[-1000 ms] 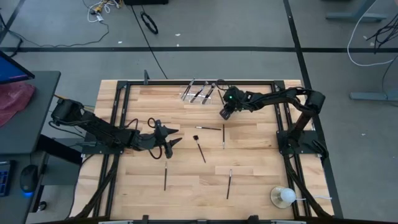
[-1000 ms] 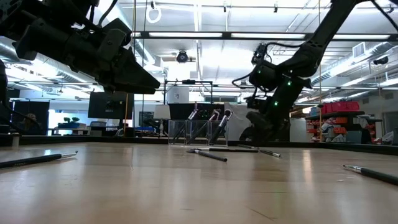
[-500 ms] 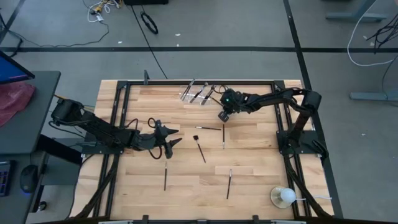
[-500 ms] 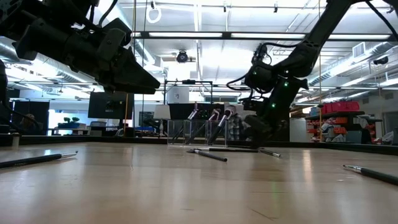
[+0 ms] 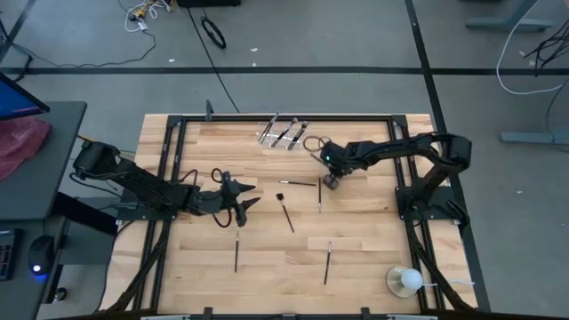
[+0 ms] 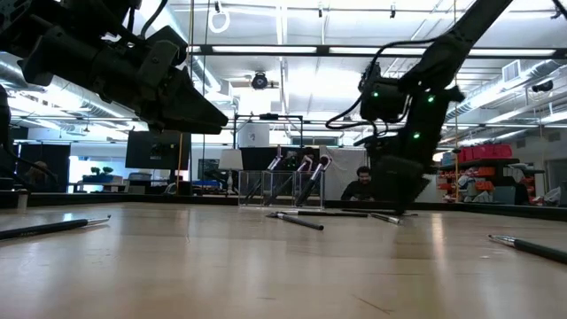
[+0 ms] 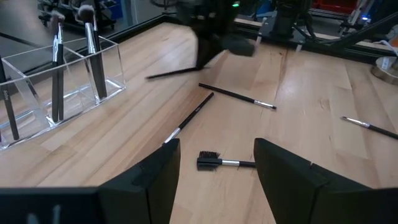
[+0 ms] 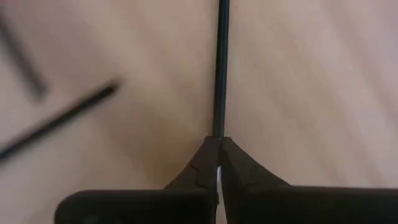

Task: Put items in baskets/containers
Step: Put the black eyeshadow brush into the transparent organizer

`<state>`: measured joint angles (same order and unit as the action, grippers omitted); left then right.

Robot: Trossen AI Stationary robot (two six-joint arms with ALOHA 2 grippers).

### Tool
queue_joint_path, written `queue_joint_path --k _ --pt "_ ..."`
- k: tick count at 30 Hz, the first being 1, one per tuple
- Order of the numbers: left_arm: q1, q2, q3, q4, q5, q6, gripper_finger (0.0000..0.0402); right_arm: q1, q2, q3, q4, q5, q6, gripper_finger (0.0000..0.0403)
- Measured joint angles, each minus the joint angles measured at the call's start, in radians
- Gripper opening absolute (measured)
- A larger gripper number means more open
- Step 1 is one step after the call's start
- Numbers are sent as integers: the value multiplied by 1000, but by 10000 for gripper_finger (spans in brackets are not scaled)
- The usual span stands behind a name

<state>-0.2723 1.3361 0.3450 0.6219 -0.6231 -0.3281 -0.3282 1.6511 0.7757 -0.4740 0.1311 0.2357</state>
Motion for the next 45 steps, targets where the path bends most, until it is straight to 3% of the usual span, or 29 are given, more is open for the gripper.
queue_joint_path --k 5,15,25,30,38,45 --pt "-1 0 0 2 22 25 211 100 -38 -3 -98 -3 -29 2" --pt "-1 0 0 3 32 25 211 227 -43 -29 -65 50 -77 3" --pt "-1 0 0 3 31 25 211 285 -85 -138 86 124 -101 8" --pt "-1 0 0 3 33 25 211 283 -130 -167 153 116 -140 45" --pt "-1 0 0 3 34 25 211 233 -275 -379 466 61 -140 131" --pt "-1 0 0 3 34 25 211 152 -263 -607 958 -41 -147 143"
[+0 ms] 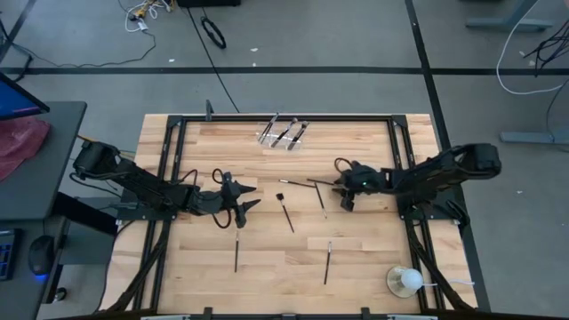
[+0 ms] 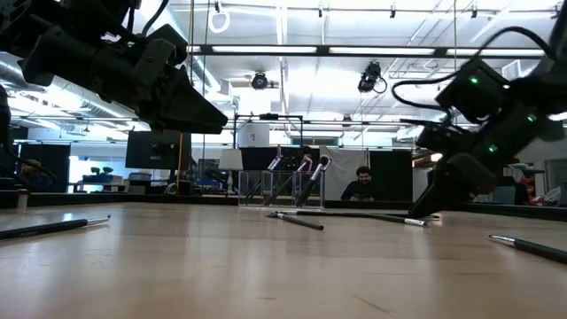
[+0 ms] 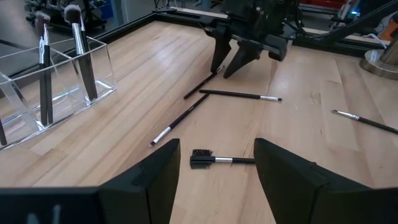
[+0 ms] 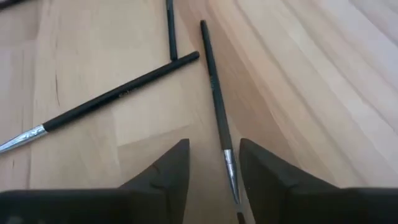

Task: Put items in baskets/containers
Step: Put the black eyeshadow brush into the transparent organizer

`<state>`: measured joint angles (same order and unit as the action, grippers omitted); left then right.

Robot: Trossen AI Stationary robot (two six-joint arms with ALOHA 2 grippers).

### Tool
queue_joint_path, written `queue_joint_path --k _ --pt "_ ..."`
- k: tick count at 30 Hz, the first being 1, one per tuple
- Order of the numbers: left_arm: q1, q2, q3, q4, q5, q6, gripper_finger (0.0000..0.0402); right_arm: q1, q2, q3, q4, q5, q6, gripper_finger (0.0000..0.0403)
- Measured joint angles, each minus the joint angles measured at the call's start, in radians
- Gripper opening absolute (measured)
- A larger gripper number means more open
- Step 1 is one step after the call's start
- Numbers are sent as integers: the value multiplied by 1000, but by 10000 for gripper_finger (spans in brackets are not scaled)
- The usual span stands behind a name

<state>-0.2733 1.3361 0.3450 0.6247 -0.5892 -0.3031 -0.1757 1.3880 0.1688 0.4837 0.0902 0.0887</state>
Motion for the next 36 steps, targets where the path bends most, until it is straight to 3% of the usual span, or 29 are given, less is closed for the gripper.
queue_joint_path --k 9,16,22,26,30,36 --pt "0 0 0 0 0 0 211 -68 110 -75 192 -64 -8 95" --pt "1 0 0 6 1 9 211 -87 162 -72 236 -88 -56 17" --pt "2 0 0 45 15 106 211 -85 157 -73 248 -54 -11 10" --pt "41 0 23 82 131 140 207 -81 116 -75 263 -36 43 5" --pt "112 21 80 80 214 158 196 -55 70 -20 158 -6 66 3" --pt "175 117 194 75 253 422 200 17 42 172 -130 -12 76 2"
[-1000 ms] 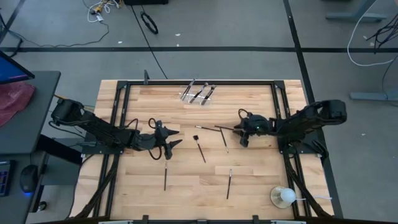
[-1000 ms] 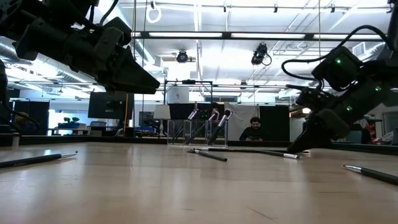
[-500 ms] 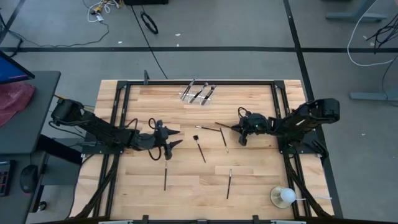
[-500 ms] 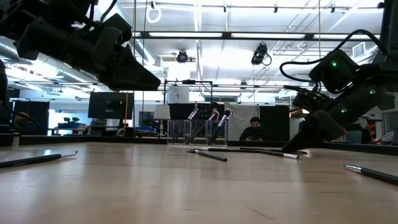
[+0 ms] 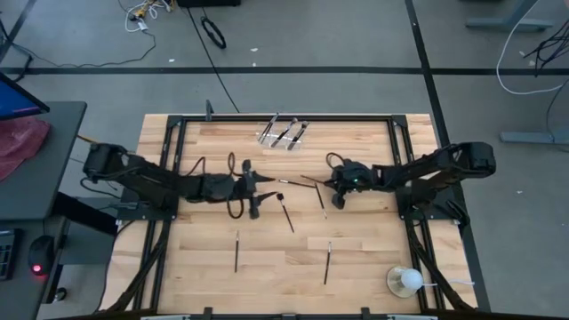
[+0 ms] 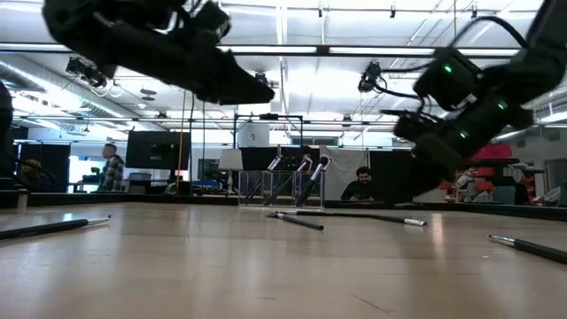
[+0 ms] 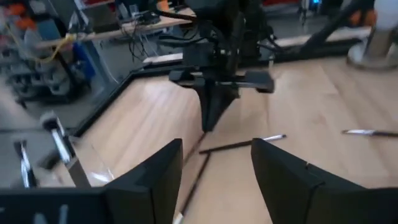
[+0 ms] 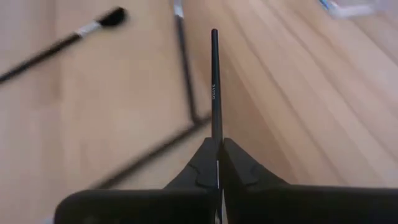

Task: Put items in baskets/containers
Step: Put the black eyeshadow brush into the transparent organizer

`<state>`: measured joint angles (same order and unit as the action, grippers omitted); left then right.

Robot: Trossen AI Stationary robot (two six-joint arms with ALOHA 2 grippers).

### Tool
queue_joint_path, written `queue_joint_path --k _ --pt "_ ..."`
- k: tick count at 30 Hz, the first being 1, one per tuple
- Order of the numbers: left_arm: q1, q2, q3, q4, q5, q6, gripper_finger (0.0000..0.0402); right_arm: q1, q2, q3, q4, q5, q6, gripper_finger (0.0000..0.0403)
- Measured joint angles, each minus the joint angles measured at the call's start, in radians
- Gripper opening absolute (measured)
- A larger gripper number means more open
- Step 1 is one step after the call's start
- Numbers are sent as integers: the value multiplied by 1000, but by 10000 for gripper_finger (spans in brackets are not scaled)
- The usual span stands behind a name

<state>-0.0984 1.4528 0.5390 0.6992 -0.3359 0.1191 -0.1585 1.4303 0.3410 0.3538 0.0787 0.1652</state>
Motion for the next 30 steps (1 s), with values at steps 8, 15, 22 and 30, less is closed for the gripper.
queue_joint_path --k 8,15,22,30 --pt "56 181 179 -181 1 70 257 83 -2 216 -147 -4 -33 2" --pt "57 291 266 -226 -19 95 249 134 -3 281 -147 -5 -51 2" --pt "56 311 290 -224 -26 110 167 148 -3 283 -145 -8 -51 3" --pt "59 311 291 -231 13 114 60 150 -4 284 -139 -11 -59 4"
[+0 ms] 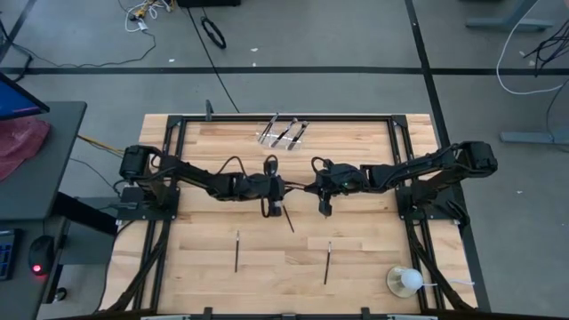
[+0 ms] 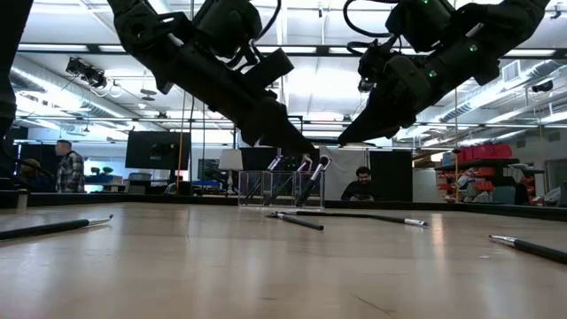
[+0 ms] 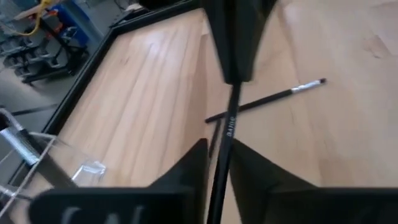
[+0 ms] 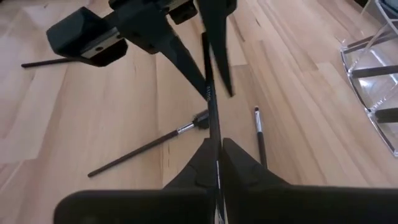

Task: Put items in baskets/containers
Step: Put the black eyeshadow brush into the transparent organizer

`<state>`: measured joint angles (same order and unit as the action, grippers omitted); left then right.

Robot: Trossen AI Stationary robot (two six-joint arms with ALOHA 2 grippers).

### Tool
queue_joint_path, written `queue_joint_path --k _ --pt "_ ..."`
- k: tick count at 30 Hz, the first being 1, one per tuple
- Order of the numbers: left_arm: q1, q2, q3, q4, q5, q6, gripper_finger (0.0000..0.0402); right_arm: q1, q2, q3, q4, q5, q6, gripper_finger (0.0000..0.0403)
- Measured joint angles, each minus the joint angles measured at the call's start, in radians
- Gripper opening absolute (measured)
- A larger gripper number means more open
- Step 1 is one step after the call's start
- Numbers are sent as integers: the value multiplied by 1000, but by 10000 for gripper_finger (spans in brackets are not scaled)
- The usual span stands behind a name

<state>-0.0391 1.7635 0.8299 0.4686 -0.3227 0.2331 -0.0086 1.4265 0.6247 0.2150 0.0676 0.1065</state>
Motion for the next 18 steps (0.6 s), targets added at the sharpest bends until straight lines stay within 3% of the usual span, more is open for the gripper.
queue_joint_path --k 4,9,14,18 --pt "10 0 -2 -6 80 4 18 8 0 0 -3 -3 -14 4" --pt "17 0 -2 -5 117 -17 17 7 -1 0 -3 2 -14 15" --pt "17 -1 -3 -28 114 -71 15 -8 -39 1 -13 9 -18 76" --pt "23 -1 -48 2 117 -125 15 -22 -148 2 -114 53 -20 141"
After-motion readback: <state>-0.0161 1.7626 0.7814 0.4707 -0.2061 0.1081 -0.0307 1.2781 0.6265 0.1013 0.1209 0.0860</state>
